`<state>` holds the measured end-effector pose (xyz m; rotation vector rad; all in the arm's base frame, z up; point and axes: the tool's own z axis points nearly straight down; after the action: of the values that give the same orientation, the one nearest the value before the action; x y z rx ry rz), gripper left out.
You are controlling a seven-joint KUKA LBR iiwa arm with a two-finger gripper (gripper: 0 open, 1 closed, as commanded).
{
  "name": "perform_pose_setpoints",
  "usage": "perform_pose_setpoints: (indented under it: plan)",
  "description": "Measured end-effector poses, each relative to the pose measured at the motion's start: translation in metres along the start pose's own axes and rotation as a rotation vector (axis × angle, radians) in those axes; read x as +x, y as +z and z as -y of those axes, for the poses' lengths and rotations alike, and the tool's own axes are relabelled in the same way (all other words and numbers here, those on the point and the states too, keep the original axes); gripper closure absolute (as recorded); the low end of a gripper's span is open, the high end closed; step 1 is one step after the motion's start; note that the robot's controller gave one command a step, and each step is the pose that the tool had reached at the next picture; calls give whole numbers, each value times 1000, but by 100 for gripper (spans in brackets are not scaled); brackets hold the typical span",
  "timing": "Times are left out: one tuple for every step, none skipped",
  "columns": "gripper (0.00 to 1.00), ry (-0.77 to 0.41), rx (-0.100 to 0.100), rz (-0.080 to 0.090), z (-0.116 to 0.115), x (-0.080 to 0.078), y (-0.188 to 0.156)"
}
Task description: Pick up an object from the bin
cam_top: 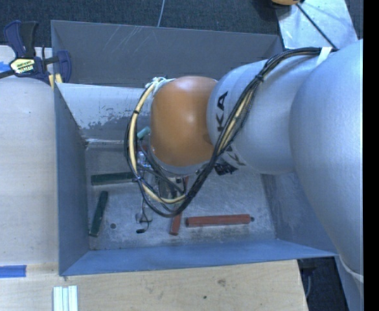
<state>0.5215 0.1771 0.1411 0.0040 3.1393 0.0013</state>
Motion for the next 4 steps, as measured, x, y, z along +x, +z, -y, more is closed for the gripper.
perform_pose_setpoints:
  plan:
    - [0,0,0,0,0,0,0]
    - [0,-71,-1,6,-13,-26,27]
    - [0,-97,-1,6,-18,-32,37]
    - [0,-225,-1,-1,-8,-42,44]
